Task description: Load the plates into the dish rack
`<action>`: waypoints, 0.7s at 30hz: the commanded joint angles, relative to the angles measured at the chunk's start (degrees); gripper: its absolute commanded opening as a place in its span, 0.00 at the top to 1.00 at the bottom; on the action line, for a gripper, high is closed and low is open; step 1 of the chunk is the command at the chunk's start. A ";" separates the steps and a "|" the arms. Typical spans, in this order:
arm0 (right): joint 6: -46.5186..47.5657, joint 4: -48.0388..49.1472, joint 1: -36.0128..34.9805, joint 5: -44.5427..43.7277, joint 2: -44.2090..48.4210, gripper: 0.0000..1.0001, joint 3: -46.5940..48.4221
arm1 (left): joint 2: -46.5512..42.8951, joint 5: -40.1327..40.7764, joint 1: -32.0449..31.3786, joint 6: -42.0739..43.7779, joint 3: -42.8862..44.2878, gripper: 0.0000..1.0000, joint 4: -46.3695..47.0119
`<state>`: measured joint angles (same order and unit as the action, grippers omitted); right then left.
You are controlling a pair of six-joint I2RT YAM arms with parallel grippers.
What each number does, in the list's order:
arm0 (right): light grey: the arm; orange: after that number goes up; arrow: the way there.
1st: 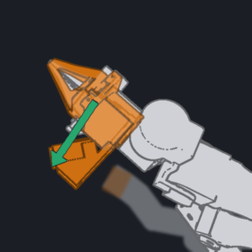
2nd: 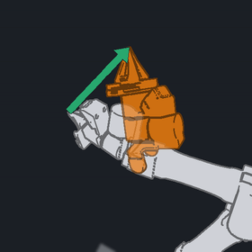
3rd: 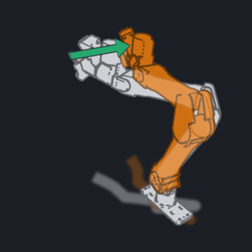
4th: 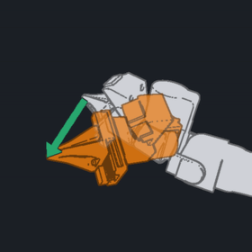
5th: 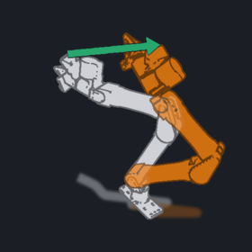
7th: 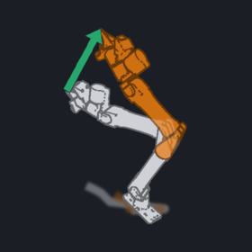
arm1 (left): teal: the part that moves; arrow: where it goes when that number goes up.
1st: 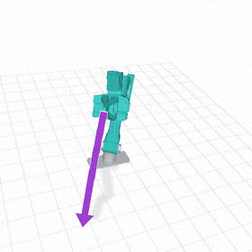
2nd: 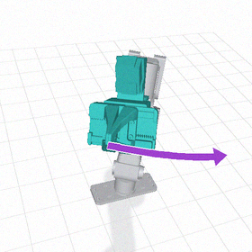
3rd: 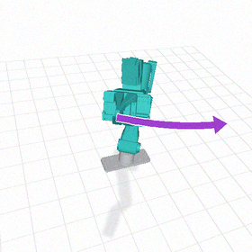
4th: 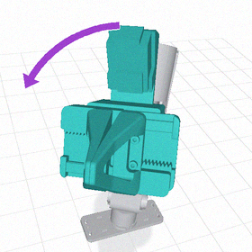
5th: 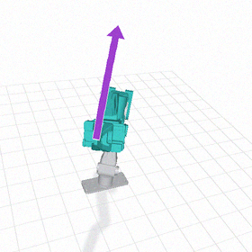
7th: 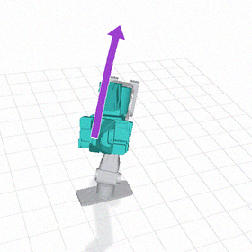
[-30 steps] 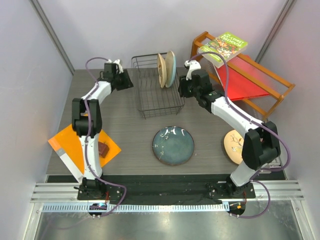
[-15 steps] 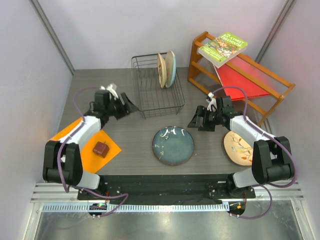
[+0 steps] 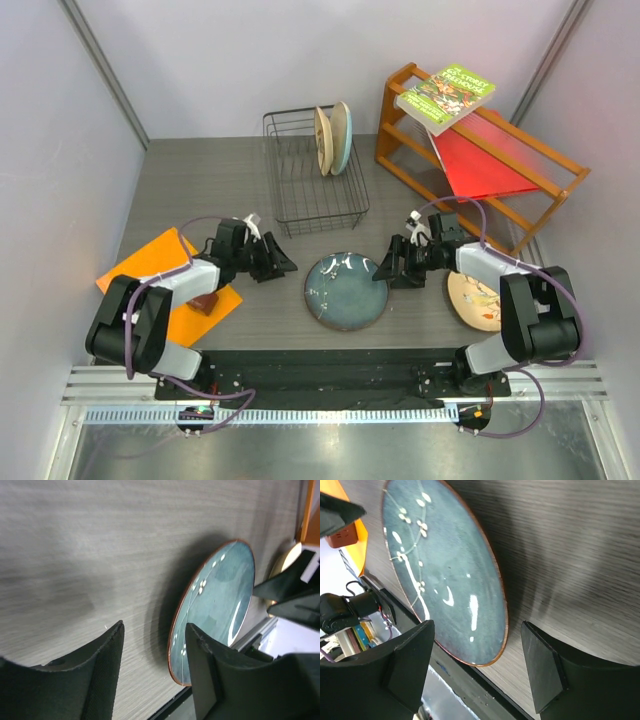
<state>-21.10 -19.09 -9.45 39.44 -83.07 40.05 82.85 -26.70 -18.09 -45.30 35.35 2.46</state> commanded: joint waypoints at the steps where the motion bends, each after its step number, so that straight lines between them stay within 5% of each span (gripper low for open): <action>1: 0.80 1.07 0.84 2.13 -2.79 0.25 -0.24 | 0.65 -3.79 -2.30 -2.60 -2.13 0.52 7.46; 13: 1.50 7.58 0.93 8.89 -17.37 0.28 0.02 | 12.33 -13.55 -4.59 -3.83 0.06 0.78 12.92; 17: 3.08 7.75 0.93 9.08 -19.59 0.30 0.64 | 14.01 -14.43 -4.59 -3.83 0.77 0.75 13.36; 21: 3.26 7.93 0.93 8.81 -19.59 0.30 0.38 | 11.91 -12.86 -4.59 -3.48 1.47 0.54 9.25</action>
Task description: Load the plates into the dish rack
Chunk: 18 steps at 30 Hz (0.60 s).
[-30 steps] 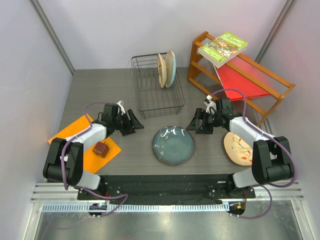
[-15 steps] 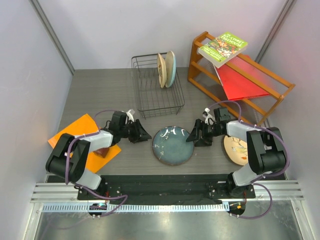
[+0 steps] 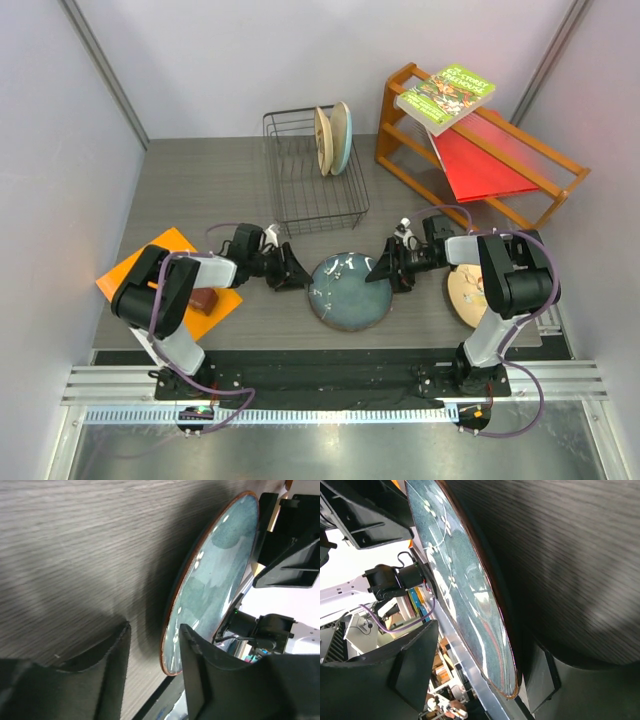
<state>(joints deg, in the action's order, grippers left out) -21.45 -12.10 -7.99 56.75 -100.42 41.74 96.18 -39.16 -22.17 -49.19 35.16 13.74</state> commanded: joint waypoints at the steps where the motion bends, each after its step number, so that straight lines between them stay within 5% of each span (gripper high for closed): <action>1: 3.52 0.94 -0.54 -8.67 -1.97 0.30 -1.48 | -2.04 -0.39 -0.50 0.67 1.58 0.53 -2.48; 6: 3.61 1.55 -0.62 -7.97 -2.14 0.32 -1.83 | -4.25 -0.48 -0.68 0.85 -0.78 0.54 -0.65; 18: -0.69 8.49 -5.45 -4.81 -6.54 0.37 -1.31 | 4.10 -4.09 -4.02 0.67 3.51 0.85 2.87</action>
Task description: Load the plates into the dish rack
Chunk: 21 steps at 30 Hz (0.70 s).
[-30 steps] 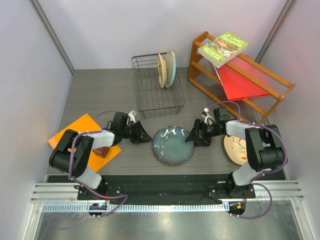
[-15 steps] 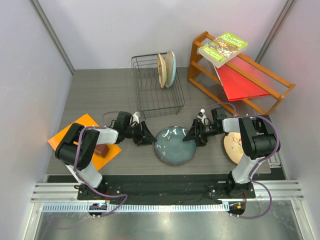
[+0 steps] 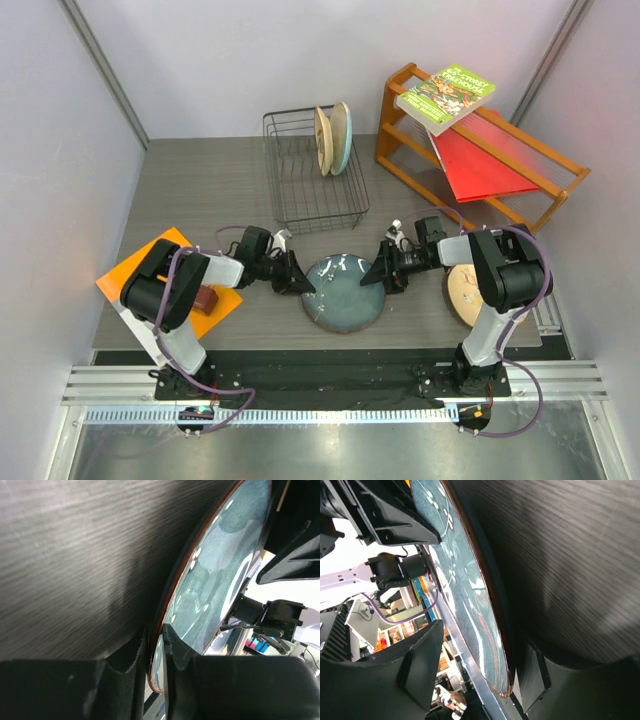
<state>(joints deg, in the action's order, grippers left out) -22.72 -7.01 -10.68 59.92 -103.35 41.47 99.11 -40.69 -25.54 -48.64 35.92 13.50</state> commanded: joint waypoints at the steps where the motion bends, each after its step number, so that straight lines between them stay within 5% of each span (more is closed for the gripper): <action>1: 0.31 3.75 -2.94 -7.89 -3.87 0.40 -0.87 | 1.35 -2.47 -0.65 0.04 2.84 0.87 3.11; 9: 0.75 3.22 -4.09 -7.36 -6.33 0.53 0.54 | 1.17 -1.24 -0.65 0.48 3.27 0.90 2.94; 15: -2.42 6.74 -6.72 -4.55 -9.59 0.54 1.77 | 3.11 -1.06 -0.65 1.71 4.51 0.90 2.59; 20: -2.33 8.85 -6.99 -5.60 -8.80 0.87 2.12 | 2.23 -0.54 -0.56 3.02 5.65 0.87 0.58; 21: -1.72 8.33 -6.90 -5.60 -8.10 0.94 2.56 | 1.62 -0.45 -0.48 3.64 6.00 0.78 -0.57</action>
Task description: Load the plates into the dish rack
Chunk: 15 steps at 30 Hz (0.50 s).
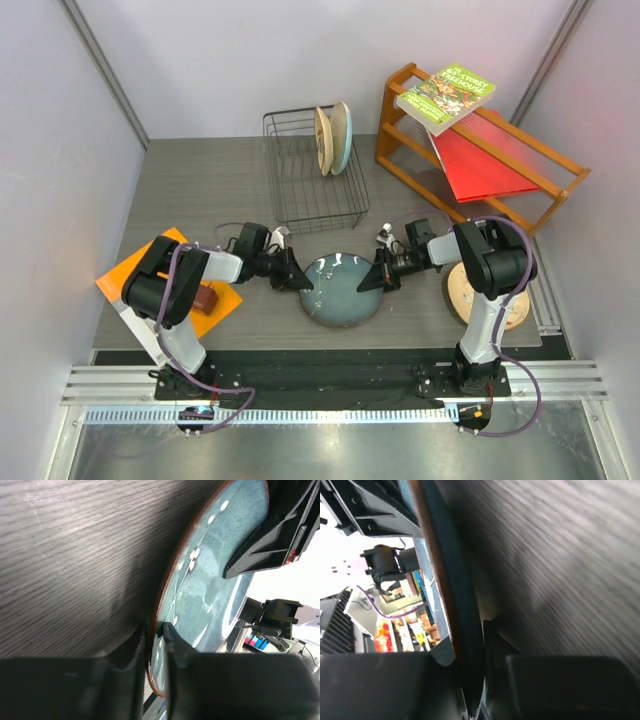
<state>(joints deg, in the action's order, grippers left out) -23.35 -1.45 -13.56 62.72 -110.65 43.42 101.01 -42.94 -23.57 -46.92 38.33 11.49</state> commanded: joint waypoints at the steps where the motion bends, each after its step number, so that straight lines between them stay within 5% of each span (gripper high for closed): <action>1: -0.47 0.07 -3.93 -9.27 1.21 0.96 0.79 | -2.03 1.81 -1.92 3.66 4.21 0.74 -1.96; 6: 10.13 -13.54 -2.00 -11.39 10.09 0.99 3.76 | -11.17 2.25 4.30 14.28 6.84 0.41 -16.55; 10: 24.79 -34.87 -1.73 -13.40 18.26 0.98 10.80 | -19.26 3.65 10.37 29.49 14.13 0.38 -33.25; 15: 33.37 -48.01 -1.91 -18.86 27.77 0.99 24.12 | -28.31 3.92 18.11 32.06 19.23 0.35 -33.63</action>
<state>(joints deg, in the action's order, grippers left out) -0.12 -34.74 -15.57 43.46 -91.57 55.09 78.94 -39.27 -9.17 -22.06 53.98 -17.54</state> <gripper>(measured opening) 0.183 0.641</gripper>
